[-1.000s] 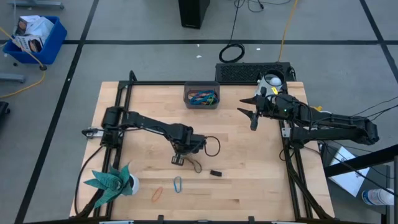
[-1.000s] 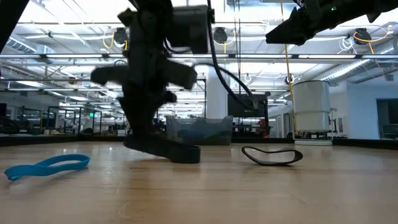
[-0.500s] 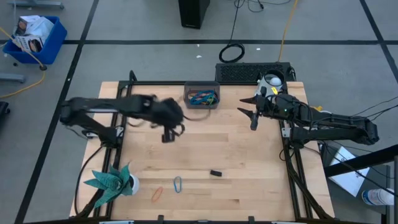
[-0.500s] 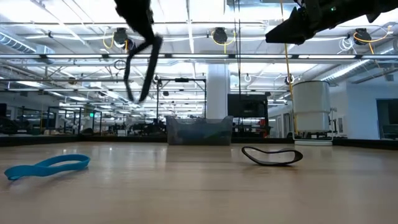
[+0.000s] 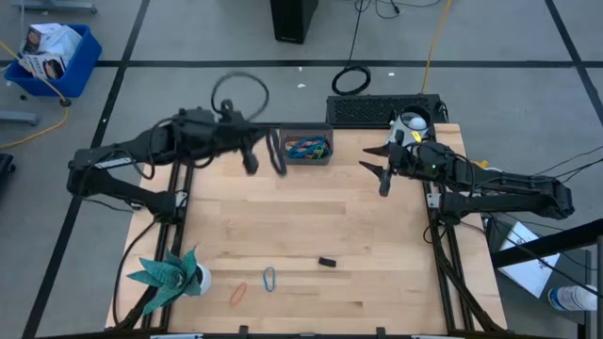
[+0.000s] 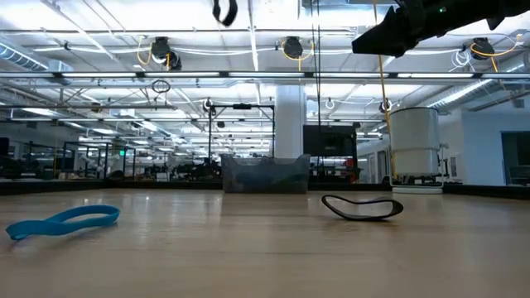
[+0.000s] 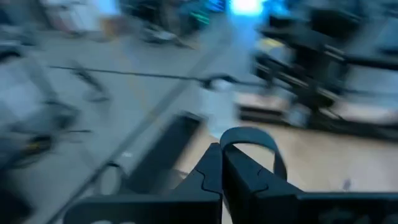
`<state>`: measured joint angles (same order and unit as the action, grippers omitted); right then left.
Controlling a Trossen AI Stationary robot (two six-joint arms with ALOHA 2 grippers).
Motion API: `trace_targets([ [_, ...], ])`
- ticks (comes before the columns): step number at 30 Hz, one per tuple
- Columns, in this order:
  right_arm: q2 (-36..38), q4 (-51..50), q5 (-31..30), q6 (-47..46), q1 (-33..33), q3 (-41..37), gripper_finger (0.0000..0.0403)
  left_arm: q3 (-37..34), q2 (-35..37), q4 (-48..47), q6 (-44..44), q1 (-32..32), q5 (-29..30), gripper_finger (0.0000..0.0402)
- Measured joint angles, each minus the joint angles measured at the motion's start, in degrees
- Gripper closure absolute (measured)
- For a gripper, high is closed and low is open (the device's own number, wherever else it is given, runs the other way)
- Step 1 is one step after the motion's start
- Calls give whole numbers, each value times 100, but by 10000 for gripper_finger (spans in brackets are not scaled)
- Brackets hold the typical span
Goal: Pick and place rubber bands into bin
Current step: Put the left black rubber band into the black bin
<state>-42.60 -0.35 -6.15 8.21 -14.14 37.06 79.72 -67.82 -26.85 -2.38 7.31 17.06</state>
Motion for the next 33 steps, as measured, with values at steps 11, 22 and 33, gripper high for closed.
trace_targets([
  [11, -191, 355, -3, -2, -3, 2, 237, 4, -918, 1163, -2, 1120, 440, 396],
  [22, -523, 357, -3, -4, -1, 2, 236, 2, -2384, 1568, 173, 1621, 216, 396],
  [33, -807, 360, -3, -2, -1, 2, 236, 0, -3552, 1726, 621, 1742, 74, 390],
])
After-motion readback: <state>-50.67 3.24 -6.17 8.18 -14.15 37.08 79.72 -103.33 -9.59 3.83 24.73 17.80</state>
